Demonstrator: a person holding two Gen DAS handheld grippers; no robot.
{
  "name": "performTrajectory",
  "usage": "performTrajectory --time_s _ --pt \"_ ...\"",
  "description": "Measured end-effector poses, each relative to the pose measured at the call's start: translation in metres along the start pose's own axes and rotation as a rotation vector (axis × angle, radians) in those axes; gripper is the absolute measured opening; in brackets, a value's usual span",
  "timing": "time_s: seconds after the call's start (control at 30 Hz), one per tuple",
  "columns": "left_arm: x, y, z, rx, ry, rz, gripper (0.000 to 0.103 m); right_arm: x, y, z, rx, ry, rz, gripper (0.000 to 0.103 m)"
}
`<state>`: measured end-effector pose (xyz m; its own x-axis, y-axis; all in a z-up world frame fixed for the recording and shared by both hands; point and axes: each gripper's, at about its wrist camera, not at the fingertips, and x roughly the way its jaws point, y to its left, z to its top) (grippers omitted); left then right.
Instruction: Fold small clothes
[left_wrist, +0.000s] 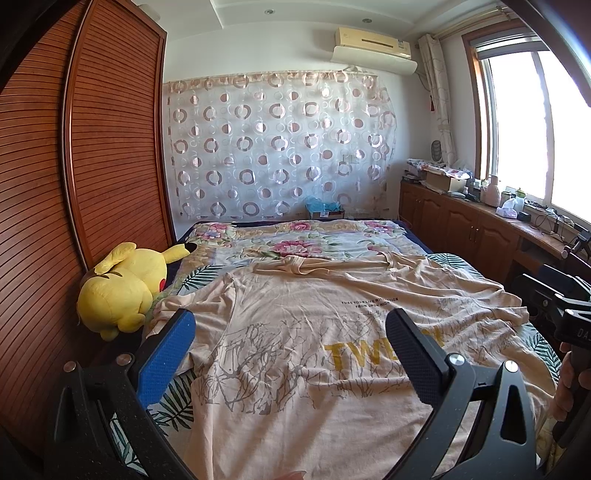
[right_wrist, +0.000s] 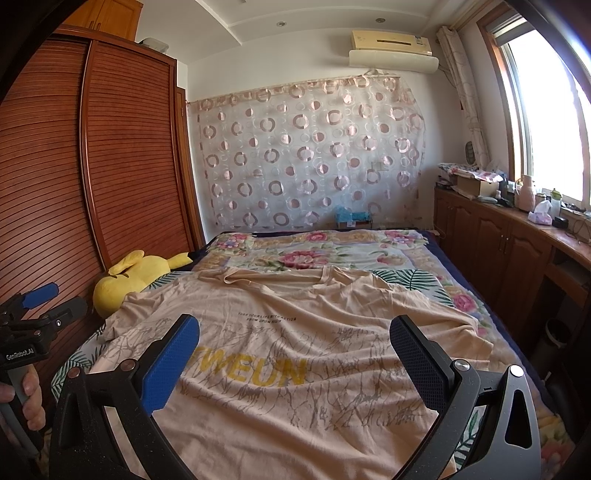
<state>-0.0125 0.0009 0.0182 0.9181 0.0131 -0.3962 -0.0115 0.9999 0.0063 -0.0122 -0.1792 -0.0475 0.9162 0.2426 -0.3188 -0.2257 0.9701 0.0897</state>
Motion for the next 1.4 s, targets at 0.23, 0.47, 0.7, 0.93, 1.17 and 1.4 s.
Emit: performTrajectory --time_s 0.23,0.47,0.7,0.93,1.17,1.4 --pt "-0.003 0.000 0.001 0.001 0.001 0.000 0.103 0.001 0.001 0.000 -0.002 0.002 0.004 0.103" --pt "0.001 0.010 -0.001 0.000 0.039 0.014 0.103 0.017 0.003 -0.005 -0.007 0.039 0.039 0.103" --pt "0.025 0.027 -0.019 0.014 0.086 0.047 0.103 0.038 0.008 -0.010 -0.032 0.095 0.074 0.103" --pt "0.047 0.056 -0.036 0.005 0.143 0.076 0.103 0.063 0.011 -0.016 -0.054 0.153 0.113 0.103" --pt "0.065 0.090 -0.049 0.001 0.215 0.080 0.103 0.080 0.023 -0.017 -0.079 0.205 0.164 0.103" --pt "0.084 0.119 -0.057 0.050 0.268 0.151 0.103 0.083 0.029 -0.008 -0.141 0.208 0.197 0.103"
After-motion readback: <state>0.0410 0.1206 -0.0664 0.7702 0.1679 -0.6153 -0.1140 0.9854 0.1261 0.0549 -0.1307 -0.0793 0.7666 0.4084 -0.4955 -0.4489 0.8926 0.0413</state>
